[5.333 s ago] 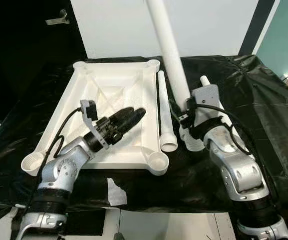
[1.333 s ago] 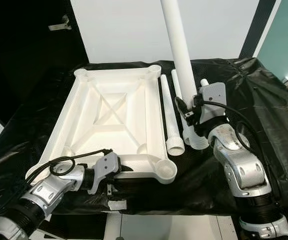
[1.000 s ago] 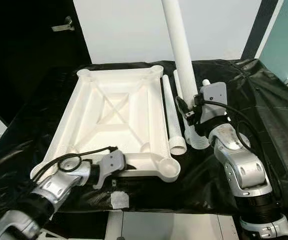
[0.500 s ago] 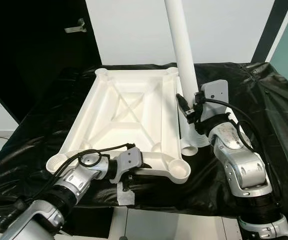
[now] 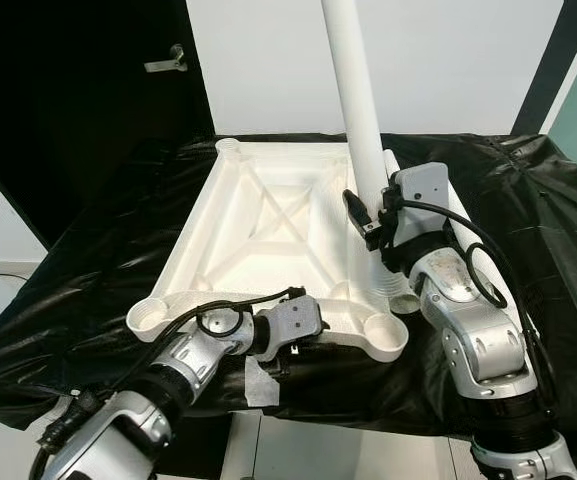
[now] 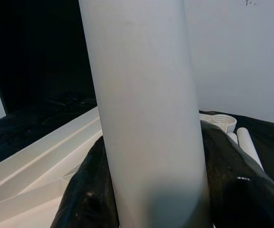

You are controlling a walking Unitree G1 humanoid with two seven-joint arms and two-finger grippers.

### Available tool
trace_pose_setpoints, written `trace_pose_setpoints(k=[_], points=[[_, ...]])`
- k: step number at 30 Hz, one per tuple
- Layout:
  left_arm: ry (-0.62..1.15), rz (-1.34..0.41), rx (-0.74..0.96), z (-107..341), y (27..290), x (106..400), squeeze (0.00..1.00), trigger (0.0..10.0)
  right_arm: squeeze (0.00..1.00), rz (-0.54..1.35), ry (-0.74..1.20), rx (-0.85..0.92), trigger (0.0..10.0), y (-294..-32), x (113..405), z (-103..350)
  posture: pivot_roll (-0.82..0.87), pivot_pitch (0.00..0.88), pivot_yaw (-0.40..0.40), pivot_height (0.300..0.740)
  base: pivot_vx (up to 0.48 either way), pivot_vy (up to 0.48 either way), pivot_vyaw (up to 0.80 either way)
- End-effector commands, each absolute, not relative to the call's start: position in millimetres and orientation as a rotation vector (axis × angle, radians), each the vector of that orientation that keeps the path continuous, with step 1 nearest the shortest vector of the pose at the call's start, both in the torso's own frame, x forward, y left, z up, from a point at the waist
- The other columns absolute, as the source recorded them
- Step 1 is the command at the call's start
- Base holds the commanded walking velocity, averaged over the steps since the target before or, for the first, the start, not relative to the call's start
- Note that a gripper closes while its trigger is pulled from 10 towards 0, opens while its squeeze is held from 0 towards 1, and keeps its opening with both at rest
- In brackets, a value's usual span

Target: Building children table

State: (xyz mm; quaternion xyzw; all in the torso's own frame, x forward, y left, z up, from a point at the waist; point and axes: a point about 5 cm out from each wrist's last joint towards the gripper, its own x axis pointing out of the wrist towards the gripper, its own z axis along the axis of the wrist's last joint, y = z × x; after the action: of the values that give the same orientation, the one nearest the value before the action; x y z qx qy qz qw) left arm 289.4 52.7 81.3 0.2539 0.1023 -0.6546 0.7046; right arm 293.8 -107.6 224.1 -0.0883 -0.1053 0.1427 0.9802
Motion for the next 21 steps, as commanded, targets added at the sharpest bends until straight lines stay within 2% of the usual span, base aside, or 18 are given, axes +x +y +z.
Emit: trace_pose_setpoints(k=[1, 12, 17, 21], points=[[0.326, -1.471, 0.565, 64, 53, 282, 0.0, 10.0, 0.0, 0.29, -0.226, -0.176, 10.0, -105, 292, 228, -0.13, 0.0, 0.048, 0.74, 0.0, 0.0, 0.0], [0.339, -1.419, 0.585, 60, 59, 287, 0.0, 10.0, 0.0, 0.279, -0.185, -0.149, 10.0, -110, 282, 218, -0.13, 0.0, 0.044, 0.74, 0.0, 0.0, 0.0], [0.341, -1.391, 0.535, 60, 62, 287, 0.0, 10.0, 0.0, 0.27, -0.09, -0.115, 10.0, -123, 265, 189, -0.13, 0.0, 0.036, 0.74, 0.0, 0.0, 0.0], [0.341, -1.389, 0.533, 60, 62, 287, 0.0, 10.0, 0.0, 0.266, -0.078, -0.118, 10.0, -126, 264, 184, -0.13, 0.0, 0.037, 0.74, 0.0, 0.0, 0.0]])
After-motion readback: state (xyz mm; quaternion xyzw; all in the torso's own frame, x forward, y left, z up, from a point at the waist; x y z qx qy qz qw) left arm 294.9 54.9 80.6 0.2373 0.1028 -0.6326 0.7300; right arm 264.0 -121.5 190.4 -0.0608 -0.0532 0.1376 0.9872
